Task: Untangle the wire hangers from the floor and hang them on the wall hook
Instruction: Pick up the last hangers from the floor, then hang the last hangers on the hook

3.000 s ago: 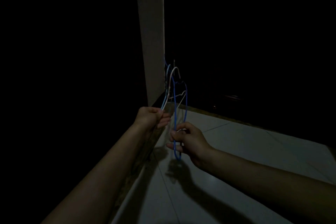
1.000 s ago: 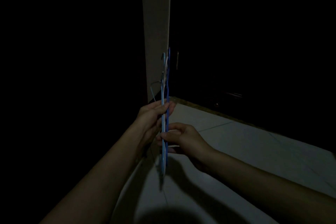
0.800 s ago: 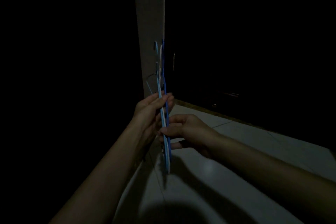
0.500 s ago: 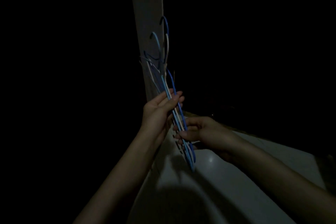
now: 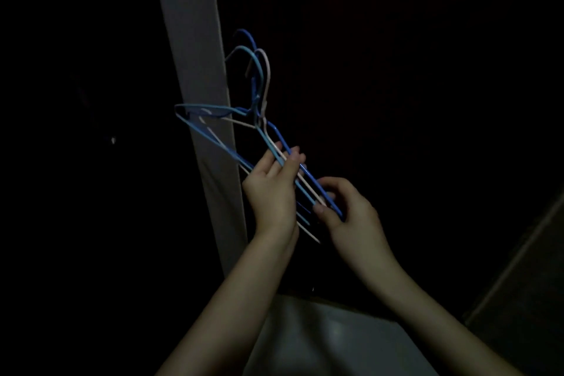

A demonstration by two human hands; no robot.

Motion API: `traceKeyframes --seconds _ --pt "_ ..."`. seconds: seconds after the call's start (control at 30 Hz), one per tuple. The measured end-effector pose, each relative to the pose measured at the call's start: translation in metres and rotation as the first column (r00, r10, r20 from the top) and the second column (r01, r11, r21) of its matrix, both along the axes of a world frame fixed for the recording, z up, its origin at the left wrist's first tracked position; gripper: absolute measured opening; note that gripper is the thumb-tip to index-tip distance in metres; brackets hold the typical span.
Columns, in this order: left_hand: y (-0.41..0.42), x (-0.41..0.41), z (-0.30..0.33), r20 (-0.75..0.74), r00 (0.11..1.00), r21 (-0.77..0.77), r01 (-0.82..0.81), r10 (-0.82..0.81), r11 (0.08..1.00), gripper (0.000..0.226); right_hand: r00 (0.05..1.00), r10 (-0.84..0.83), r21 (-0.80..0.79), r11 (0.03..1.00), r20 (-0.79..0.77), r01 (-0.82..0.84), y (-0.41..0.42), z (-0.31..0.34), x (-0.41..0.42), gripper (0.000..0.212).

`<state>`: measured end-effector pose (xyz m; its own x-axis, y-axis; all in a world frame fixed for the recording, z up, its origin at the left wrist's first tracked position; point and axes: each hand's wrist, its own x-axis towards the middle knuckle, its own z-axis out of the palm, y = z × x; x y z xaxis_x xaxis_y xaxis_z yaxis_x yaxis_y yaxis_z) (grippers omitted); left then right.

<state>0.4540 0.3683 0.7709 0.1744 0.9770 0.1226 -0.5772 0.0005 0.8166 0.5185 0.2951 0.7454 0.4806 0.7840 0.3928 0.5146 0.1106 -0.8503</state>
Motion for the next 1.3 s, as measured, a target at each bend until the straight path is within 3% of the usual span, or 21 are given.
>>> traceKeyframes --seconds 0.23,0.37,0.57,0.77,0.87,0.9,0.97,1.07,1.13,1.23,1.3 --pt "-0.066 -0.014 0.165 -0.028 0.999 0.023 0.032 -0.031 0.999 0.035 0.982 -0.028 0.025 0.999 0.187 0.024 -0.069 0.17 0.001 0.031" --pt "-0.097 -0.041 0.212 -0.054 0.988 0.052 0.145 -0.142 0.988 0.042 0.968 -0.024 0.067 0.998 0.251 0.007 -0.099 0.219 -0.004 0.033" --pt "-0.135 -0.095 0.26 0.08 0.974 -0.041 0.214 -0.21 0.976 0.04 0.961 0.145 0.125 0.976 0.236 -0.178 -0.123 0.262 -0.023 0.044" --pt "-0.173 -0.17 0.282 0.146 0.989 -0.024 0.005 -0.002 1.0 0.034 0.901 0.392 0.131 0.899 0.187 -0.418 -0.138 0.287 -0.056 0.036" --pt "-0.197 -0.217 0.28 -0.046 0.975 0.075 -0.215 0.219 0.974 0.041 0.835 0.515 0.132 0.829 0.194 -0.543 -0.139 0.294 -0.086 0.035" --pt "-0.205 -0.235 0.278 -0.155 0.931 0.17 -0.306 0.332 0.937 0.042 0.811 0.553 0.139 0.803 0.194 -0.58 -0.139 0.296 -0.098 0.035" --pt "-0.22 -0.272 0.273 -0.293 0.746 0.398 -0.474 0.598 0.786 0.04 0.756 0.626 0.158 0.741 0.19 -0.653 -0.141 0.299 -0.122 0.036" --pt "-0.245 -0.33 0.272 -0.341 0.341 0.651 -0.587 0.876 0.482 0.045 0.675 0.718 0.156 0.656 0.171 -0.738 -0.145 0.304 -0.159 0.036" --pt "-0.26 -0.368 0.277 -0.338 0.09 0.78 -0.53 0.937 0.332 0.054 0.629 0.761 0.143 0.612 0.163 -0.778 -0.148 0.307 -0.183 0.036" --pt "-0.277 -0.425 0.286 -0.357 -0.249 0.906 -0.326 0.9 0.269 0.068 0.542 0.825 0.11 0.53 0.162 -0.841 -0.159 0.317 -0.221 0.034" --pt "-0.287 -0.46 0.288 -0.365 -0.338 0.926 -0.226 0.868 0.302 0.071 0.496 0.851 0.085 0.488 0.176 -0.869 -0.166 0.324 -0.247 0.033"
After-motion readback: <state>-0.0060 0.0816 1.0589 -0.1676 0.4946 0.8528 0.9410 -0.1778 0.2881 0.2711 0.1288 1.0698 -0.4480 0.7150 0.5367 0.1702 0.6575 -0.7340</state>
